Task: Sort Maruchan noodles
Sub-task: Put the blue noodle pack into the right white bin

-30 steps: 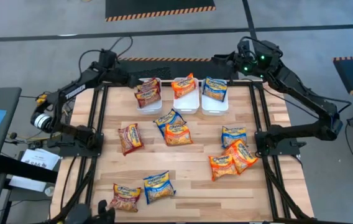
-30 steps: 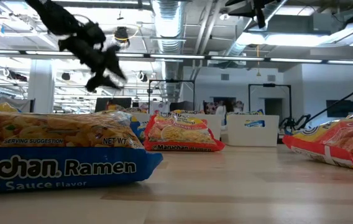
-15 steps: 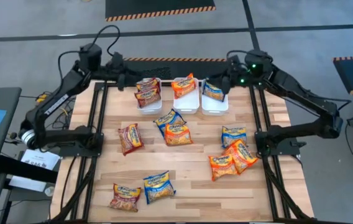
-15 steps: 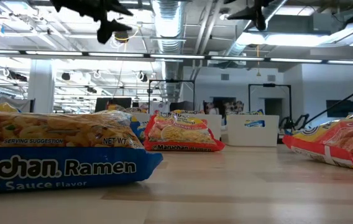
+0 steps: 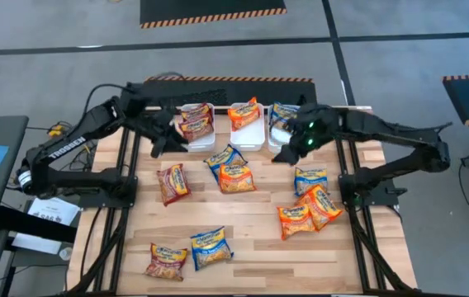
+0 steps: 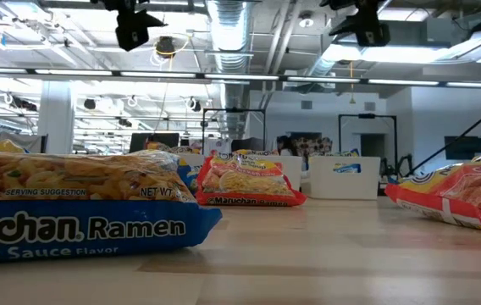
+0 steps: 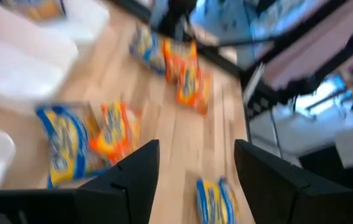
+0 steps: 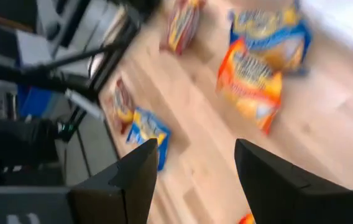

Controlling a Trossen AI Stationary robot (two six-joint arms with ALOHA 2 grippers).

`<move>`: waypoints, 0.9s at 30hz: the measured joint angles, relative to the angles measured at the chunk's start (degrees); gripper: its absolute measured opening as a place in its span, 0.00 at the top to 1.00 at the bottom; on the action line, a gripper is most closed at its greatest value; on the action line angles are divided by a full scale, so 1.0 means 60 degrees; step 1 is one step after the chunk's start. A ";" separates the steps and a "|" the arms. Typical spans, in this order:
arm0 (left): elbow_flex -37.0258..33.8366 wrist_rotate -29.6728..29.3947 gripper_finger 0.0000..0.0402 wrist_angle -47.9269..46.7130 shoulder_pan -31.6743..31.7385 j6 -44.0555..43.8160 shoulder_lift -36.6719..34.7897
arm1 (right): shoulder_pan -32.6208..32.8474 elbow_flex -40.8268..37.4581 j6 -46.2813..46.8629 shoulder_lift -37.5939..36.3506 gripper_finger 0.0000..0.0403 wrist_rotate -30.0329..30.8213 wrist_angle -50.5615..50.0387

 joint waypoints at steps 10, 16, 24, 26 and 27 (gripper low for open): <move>-0.0004 -0.2017 0.52 -0.0771 -0.2104 -0.0251 0.0006 | 0.1349 0.0000 0.0251 0.1637 0.41 0.1011 -0.0683; -0.0004 -0.2786 0.52 -0.0571 -0.2650 -0.0373 0.0006 | 0.0938 0.0000 0.0236 0.2617 0.41 0.2291 -0.3844; -0.0004 -0.3188 0.52 -0.0556 -0.2721 -0.0309 0.0006 | 0.0159 0.0002 0.0555 0.4188 0.41 0.2837 -0.5289; -0.0004 -0.3207 0.52 -0.0556 -0.2721 -0.0307 0.0006 | 0.0075 0.0000 0.0429 0.4610 0.41 0.2841 -0.5321; -0.0004 -0.3211 0.52 -0.0556 -0.2721 -0.0306 0.0006 | 0.0055 0.0004 0.0433 0.4834 0.41 0.2862 -0.5402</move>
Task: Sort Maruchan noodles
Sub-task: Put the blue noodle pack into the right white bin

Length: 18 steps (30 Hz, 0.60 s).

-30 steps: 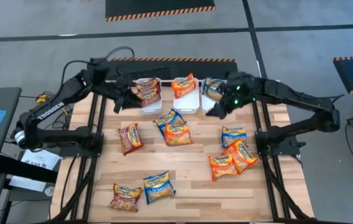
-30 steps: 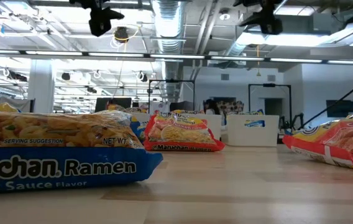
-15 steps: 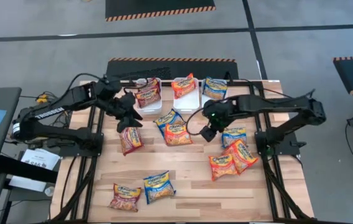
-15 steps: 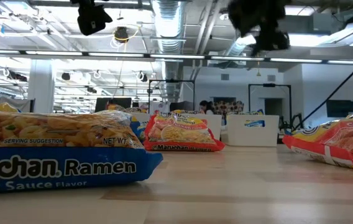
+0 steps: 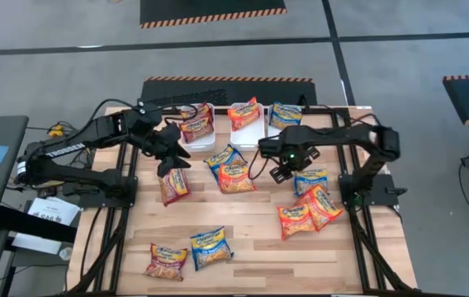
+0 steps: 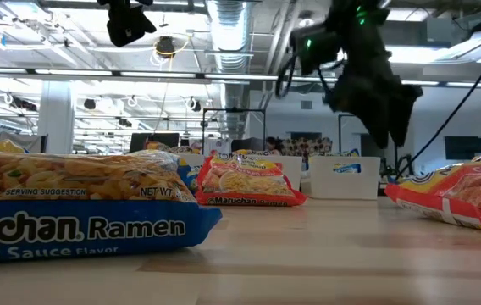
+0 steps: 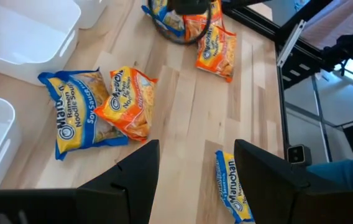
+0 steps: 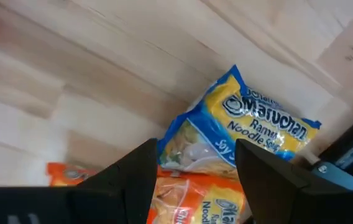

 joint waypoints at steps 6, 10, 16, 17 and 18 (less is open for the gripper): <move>0.0000 0.0000 0.52 -0.0030 0.0000 0.0087 0.0004 | -0.0033 -0.0004 0.0000 0.0966 0.41 0.0341 -0.1082; 0.0000 -0.0004 0.52 -0.0069 0.0000 0.0401 0.0004 | -0.0020 -0.0004 0.0164 0.1433 0.41 0.0233 -0.0932; 0.0000 -0.0004 0.52 -0.0083 0.0004 0.0562 0.0004 | 0.0053 -0.0005 -0.0008 0.1666 0.41 0.0193 -0.0524; 0.0000 -0.0004 0.52 -0.0085 0.0004 0.0575 0.0004 | 0.0049 -0.0007 0.0004 0.1707 0.41 0.0190 -0.0366; 0.0000 -0.0004 0.52 -0.0080 0.0004 0.0578 0.0004 | 0.0042 -0.0014 0.0056 0.1767 0.41 0.0187 -0.0242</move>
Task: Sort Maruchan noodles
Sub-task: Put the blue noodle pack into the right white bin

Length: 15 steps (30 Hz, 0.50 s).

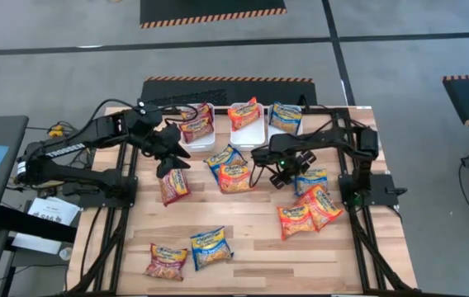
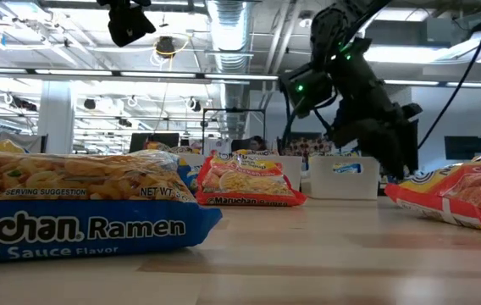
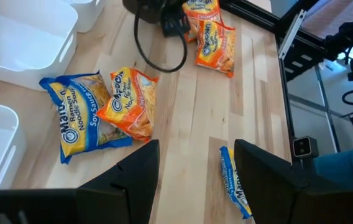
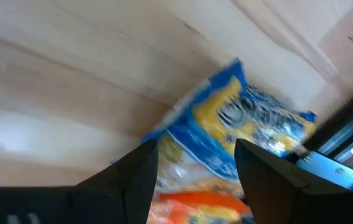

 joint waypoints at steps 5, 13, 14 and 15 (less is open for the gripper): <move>0.0000 0.0000 0.52 -0.0066 0.0000 0.0000 0.0000 | -0.0031 -0.0075 -0.0088 0.0410 0.41 0.0004 0.0204; 0.0000 0.0000 0.52 -0.0266 0.0004 -0.0076 0.0000 | 0.0000 -0.0543 -0.0643 0.1135 0.41 -0.0033 0.0284; 0.0000 0.0001 0.52 -0.0259 0.0004 -0.0071 0.0000 | 0.0000 -0.0589 -0.0776 0.1131 0.41 -0.0033 0.0366; 0.0000 -0.0002 0.52 -0.0261 0.0004 -0.0069 0.0000 | 0.0000 -0.0626 -0.0814 0.1130 0.41 -0.0032 0.0485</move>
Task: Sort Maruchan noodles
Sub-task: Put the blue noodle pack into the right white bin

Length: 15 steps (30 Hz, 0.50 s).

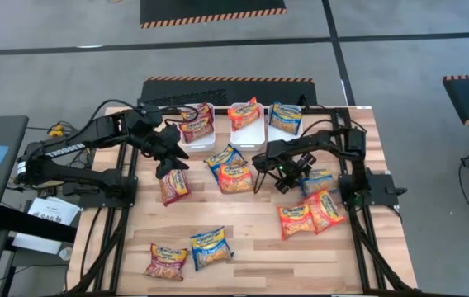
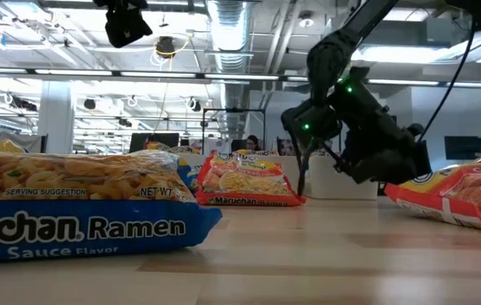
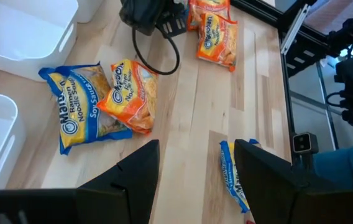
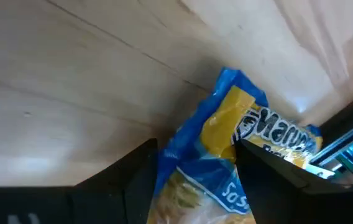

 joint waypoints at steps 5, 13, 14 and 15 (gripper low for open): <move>-0.0002 -0.0009 0.52 0.0018 0.0000 0.0000 0.0000 | -0.0027 -0.0096 0.0020 -0.0050 0.56 -0.0001 0.0072; -0.0003 -0.0041 0.52 0.0032 0.0000 0.0000 0.0000 | -0.0004 -0.0103 -0.0334 -0.0047 0.96 0.0243 0.0065; -0.0001 -0.0041 0.52 0.0031 0.0000 0.0000 0.0000 | -0.0007 -0.0103 -0.0434 -0.0047 0.97 0.0242 0.0058; 0.0000 -0.0041 0.52 0.0028 0.0000 0.0000 0.0000 | -0.0011 -0.0103 -0.0475 -0.0047 0.97 0.0241 0.0050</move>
